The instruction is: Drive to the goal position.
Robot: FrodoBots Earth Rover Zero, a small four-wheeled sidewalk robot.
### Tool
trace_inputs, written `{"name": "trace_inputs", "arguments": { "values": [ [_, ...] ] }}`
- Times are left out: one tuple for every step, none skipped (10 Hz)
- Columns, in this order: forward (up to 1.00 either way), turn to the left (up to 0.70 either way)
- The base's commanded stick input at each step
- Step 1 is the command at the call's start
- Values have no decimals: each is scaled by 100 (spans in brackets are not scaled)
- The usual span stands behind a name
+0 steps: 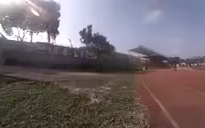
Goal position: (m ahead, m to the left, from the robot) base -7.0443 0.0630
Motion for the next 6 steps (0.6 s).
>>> {"name": "trace_inputs", "arguments": {
  "values": [
    [70,-35],
    [70,-35],
    [70,-35],
    [70,-35],
    [70,-35],
    [70,-35]
  ]
}}
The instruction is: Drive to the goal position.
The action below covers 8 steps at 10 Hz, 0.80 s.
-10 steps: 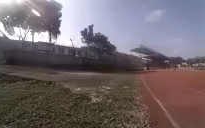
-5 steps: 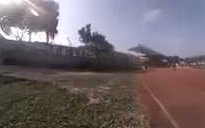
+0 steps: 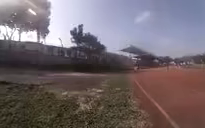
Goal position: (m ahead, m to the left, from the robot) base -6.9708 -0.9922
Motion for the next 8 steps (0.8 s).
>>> {"name": "trace_inputs", "arguments": {
  "values": [
    [70,-35],
    [70,-35],
    [70,-35],
    [70,-35],
    [70,-35],
    [70,-35],
    [70,-35],
    [70,-35]
  ]
}}
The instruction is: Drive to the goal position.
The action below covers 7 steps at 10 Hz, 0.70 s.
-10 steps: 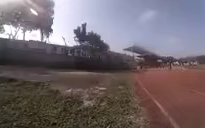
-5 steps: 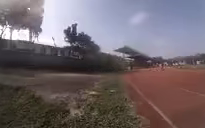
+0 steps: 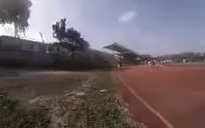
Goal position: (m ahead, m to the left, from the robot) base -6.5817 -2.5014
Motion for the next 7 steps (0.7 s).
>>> {"name": "trace_inputs", "arguments": {
  "values": [
    [70,-35],
    [70,-35],
    [70,-35],
    [70,-35],
    [70,-35],
    [70,-35],
    [70,-35]
  ]
}}
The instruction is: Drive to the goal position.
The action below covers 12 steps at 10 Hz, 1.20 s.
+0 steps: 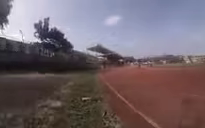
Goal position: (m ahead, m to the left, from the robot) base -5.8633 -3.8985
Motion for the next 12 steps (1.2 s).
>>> {"name": "trace_inputs", "arguments": {
  "values": [
    [70,-35],
    [70,-35],
    [70,-35],
    [70,-35],
    [70,-35],
    [70,-35],
    [70,-35],
    [70,-35],
    [70,-35],
    [70,-35],
    [70,-35],
    [70,-35]
  ]
}}
